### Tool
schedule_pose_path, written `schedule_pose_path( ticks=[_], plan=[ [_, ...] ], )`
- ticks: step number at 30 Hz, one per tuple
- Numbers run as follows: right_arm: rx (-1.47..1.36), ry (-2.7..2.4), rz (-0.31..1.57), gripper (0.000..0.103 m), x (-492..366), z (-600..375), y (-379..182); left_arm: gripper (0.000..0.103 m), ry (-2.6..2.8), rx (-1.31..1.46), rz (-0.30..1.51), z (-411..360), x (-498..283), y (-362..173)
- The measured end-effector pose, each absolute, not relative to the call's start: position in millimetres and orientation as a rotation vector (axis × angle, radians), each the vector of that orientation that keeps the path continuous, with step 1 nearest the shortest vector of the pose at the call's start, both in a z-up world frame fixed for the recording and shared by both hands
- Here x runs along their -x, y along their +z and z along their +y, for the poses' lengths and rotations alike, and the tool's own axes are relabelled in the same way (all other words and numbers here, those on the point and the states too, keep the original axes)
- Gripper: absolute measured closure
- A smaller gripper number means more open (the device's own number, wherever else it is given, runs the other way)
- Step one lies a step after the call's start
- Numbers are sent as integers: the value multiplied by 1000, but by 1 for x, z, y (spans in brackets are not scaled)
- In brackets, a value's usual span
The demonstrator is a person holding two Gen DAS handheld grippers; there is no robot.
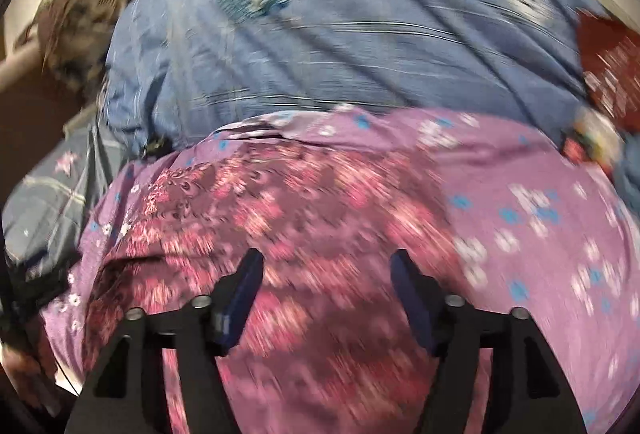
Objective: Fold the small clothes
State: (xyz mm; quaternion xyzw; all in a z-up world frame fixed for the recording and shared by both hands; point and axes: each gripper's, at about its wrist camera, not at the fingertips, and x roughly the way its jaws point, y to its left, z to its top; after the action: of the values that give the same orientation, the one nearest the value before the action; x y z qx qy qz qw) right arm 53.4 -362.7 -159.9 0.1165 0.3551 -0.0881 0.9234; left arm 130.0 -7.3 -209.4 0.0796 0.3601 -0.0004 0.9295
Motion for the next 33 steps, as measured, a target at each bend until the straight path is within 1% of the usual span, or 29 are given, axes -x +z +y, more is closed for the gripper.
schedule_pose_path(
  ticks=[4,8,11,15,20,27,28,29,30,31,33],
  plan=[
    [-268,-220,790,32,6,-381,-178,9,-33,-172,797,22,-65,-224],
    [-290,-264,826,32,49,-394,-189,9,-113,-135,862,32,-25,-232],
    [-347,-256,832,32,70,-401,-190,12,-141,-118,909,29,-15,-246],
    [-383,-240,857,32,81,-400,-192,12,-181,-50,1042,24,-16,-275],
    [-434,-238,955,32,85,-399,-209,12,-223,12,1176,21,-18,-309],
    [-521,-273,1096,32,93,-424,-236,13,-294,22,1221,8,-28,-334],
    [-538,-277,1106,32,94,-428,-238,24,-308,29,1216,7,-28,-335],
    [-552,-283,1111,31,95,-432,-240,32,-336,39,1213,6,-28,-336],
    [-569,-292,1118,30,95,-436,-243,47,-359,44,1218,4,-28,-338],
    [-582,-294,1121,30,96,-438,-245,60,-377,50,1223,2,-27,-339],
    [-629,-275,1126,30,94,-439,-250,73,-409,60,1217,-2,-25,-340]
  ],
)
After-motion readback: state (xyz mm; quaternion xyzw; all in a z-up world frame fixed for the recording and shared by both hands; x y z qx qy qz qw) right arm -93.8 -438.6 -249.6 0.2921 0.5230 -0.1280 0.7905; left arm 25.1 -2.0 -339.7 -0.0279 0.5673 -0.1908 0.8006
